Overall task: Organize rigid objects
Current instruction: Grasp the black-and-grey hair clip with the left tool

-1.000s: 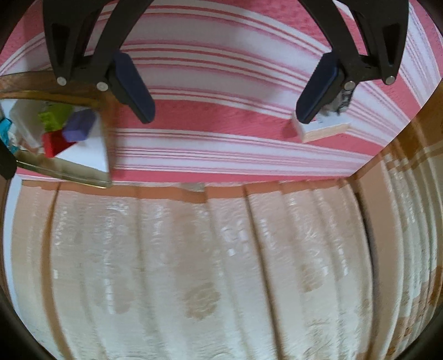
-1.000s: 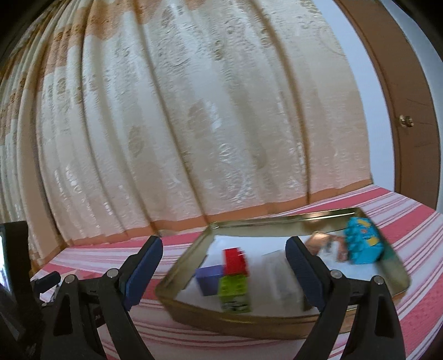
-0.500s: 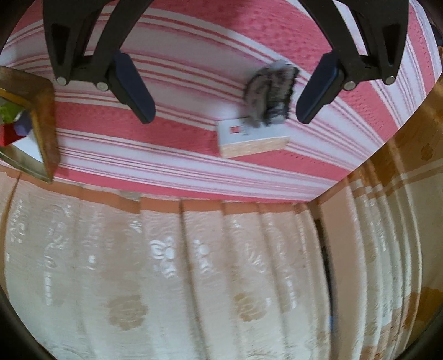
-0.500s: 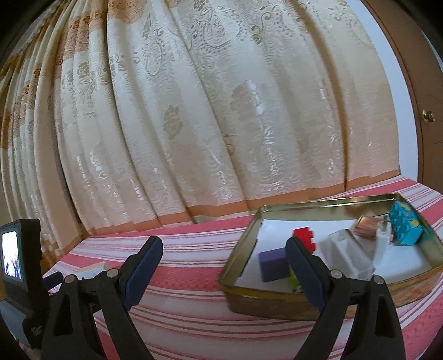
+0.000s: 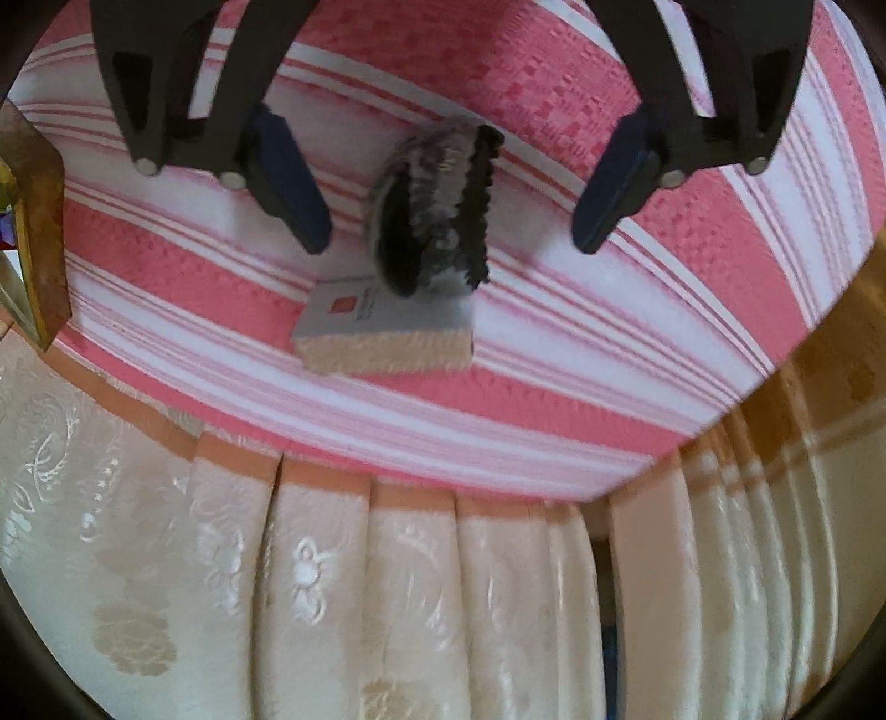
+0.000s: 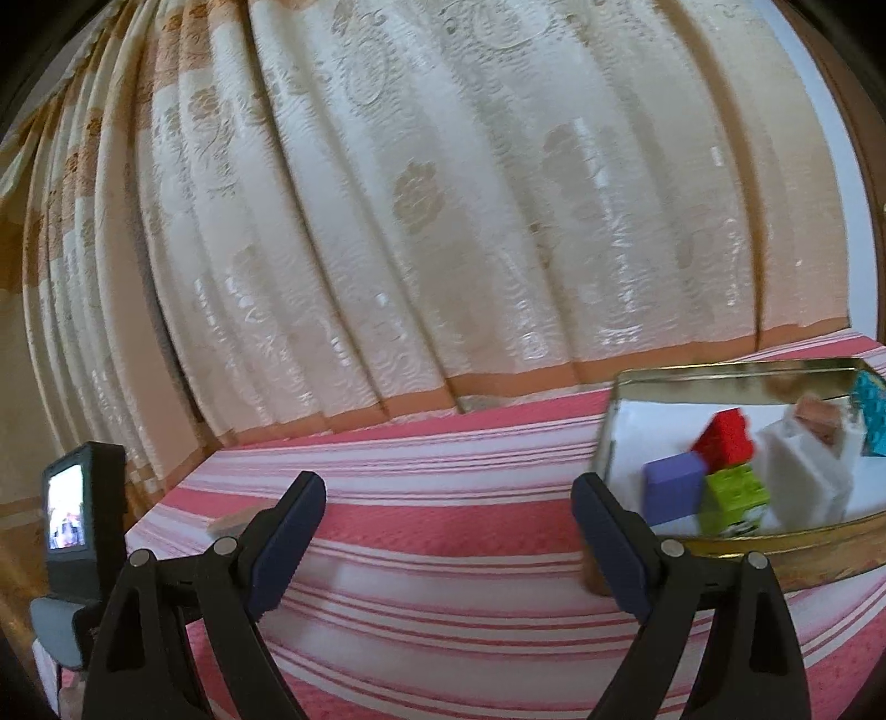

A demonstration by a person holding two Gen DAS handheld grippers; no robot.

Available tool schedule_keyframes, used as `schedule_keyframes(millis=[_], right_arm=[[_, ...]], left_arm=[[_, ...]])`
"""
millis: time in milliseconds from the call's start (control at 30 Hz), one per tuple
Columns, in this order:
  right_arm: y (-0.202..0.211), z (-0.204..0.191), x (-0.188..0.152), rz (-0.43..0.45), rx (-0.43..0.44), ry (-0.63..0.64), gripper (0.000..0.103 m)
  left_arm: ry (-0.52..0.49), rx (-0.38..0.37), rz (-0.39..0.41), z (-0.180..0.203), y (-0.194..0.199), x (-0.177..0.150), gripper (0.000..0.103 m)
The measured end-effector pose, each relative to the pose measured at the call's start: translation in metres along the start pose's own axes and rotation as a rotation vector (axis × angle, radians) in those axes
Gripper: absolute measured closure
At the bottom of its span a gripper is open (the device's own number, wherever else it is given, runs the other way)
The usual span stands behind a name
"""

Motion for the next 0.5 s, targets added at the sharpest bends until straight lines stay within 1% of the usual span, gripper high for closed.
schedule_keyframes(millis=[67, 100, 133, 167, 200, 233, 333, 400, 500], right_arm=[[-0.005, -0.007, -0.004, -0.015, 0.008, 0.001, 0.011], [-0.008, -0.012, -0.006, -0.024, 0.012, 0.0, 0.011], [-0.01, -0.015, -0.007, -0.031, 0.015, -0.002, 0.011], [-0.014, -0.018, -0.01, -0.041, 0.019, -0.005, 0.011], [-0.017, -0.021, -0.011, -0.049, 0.021, -0.008, 0.011], [-0.021, -0.024, -0.013, -0.059, 0.024, -0.01, 0.011], [-0.033, -0.034, -0.021, -0.104, 0.037, -0.015, 0.011], [-0.042, -0.043, -0.029, -0.146, 0.053, -0.018, 0.011], [-0.055, -0.059, -0.043, -0.214, 0.095, -0.018, 0.011]], left_arm=[[0.016, -0.049, -0.044, -0.003, -0.01, -0.006, 0.034], [0.023, -0.076, -0.056, -0.004, -0.013, -0.008, 0.038], [0.027, -0.09, -0.053, -0.005, -0.012, -0.008, 0.041], [0.019, -0.085, -0.047, -0.007, -0.012, -0.008, 0.051], [0.012, -0.085, -0.052, -0.008, -0.013, -0.008, 0.057], [0.012, -0.092, -0.05, -0.011, -0.013, -0.008, 0.058], [0.014, -0.078, -0.05, -0.025, -0.014, -0.008, 0.059], [0.037, -0.053, -0.052, -0.04, -0.016, -0.008, 0.059], [0.087, -0.037, -0.052, -0.066, -0.022, -0.006, 0.059]])
Point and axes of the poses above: each gripper's, at about its wrist camera, not at the fingertips, and y roughly against the way its jaws point, z to its right, x to its top, the point moved 10 cm from there along -y, roughly the way its jaws point, and after that the axes turned 12 degrees about -y, right-handed, at the moved point
